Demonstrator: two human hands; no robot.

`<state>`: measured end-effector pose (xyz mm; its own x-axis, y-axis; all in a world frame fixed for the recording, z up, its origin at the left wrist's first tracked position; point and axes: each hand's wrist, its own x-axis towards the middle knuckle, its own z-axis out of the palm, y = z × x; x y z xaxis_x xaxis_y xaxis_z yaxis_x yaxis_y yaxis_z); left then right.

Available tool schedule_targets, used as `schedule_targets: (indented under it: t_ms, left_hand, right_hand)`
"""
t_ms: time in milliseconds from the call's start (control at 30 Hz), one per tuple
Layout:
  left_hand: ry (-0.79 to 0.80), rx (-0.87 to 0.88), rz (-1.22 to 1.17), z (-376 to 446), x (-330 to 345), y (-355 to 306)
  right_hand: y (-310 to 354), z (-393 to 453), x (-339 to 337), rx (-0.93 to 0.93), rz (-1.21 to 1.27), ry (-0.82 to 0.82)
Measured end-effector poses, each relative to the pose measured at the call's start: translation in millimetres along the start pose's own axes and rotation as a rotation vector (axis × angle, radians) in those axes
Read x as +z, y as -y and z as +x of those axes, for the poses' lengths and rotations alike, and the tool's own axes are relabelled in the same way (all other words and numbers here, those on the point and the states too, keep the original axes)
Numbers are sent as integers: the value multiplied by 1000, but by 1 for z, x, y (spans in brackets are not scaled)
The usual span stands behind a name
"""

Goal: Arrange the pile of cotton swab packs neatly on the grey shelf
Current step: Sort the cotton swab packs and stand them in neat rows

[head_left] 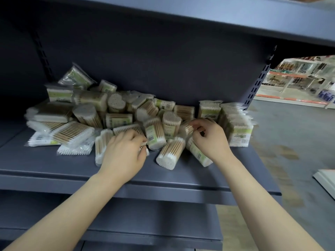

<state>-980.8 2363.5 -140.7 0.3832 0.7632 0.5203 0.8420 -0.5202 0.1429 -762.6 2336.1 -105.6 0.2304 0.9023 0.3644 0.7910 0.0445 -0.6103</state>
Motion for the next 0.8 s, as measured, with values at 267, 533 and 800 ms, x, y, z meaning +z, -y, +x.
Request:
schedule_targets:
  t_ms: [267,533,800]
  left_hand:
    - [84,-82,23,8,1,20]
    - [105,-126,55,9,-3,33]
    - [126,-126,59,5,-2,32]
  right_hand:
    - [21,25,15,-179,-35,184]
    - [36,39,38,-258,-141,314]
    - [37,41,46,-309,-307,358]
